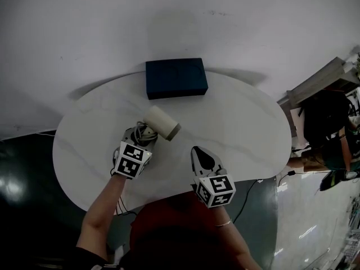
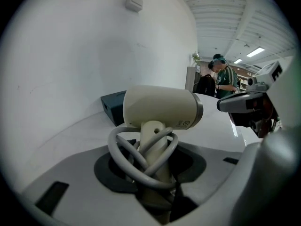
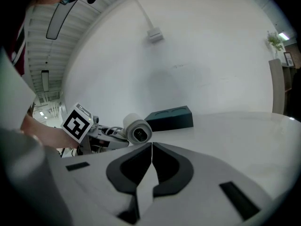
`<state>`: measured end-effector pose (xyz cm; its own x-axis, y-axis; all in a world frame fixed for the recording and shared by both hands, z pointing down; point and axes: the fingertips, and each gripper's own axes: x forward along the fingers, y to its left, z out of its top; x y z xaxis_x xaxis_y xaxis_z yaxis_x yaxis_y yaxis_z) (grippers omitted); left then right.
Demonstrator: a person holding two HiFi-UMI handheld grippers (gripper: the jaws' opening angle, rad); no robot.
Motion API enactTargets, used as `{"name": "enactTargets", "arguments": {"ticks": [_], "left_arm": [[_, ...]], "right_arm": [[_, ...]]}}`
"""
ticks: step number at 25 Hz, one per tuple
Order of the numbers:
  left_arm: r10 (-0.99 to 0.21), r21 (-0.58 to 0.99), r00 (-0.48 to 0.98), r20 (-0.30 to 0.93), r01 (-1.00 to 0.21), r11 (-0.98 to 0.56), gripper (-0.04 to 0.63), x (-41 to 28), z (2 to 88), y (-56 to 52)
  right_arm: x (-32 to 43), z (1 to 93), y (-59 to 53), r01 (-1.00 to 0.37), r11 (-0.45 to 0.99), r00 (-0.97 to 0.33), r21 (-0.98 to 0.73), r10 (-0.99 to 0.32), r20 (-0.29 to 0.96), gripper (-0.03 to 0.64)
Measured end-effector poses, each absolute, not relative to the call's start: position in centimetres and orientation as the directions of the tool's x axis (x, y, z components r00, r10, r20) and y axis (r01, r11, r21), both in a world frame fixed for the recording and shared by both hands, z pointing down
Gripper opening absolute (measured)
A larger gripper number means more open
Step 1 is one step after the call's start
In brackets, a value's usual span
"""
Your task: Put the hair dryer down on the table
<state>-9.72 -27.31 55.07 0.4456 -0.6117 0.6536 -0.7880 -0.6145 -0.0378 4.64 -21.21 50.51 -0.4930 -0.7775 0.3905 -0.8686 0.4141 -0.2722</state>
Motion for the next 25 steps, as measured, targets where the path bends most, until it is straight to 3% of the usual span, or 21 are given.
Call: {"name": "enactTargets", "arguments": {"ticks": [25], "left_arm": [[-0.322, -0.096, 0.477, 0.818, -0.439, -0.893, 0.199, -3.6, 58.6, -30.3]], "right_arm": [[6.6, 52.2, -22.2, -0.886, 0.358, -0.457, -0.294, -0.781, 0.426, 0.015]]}}
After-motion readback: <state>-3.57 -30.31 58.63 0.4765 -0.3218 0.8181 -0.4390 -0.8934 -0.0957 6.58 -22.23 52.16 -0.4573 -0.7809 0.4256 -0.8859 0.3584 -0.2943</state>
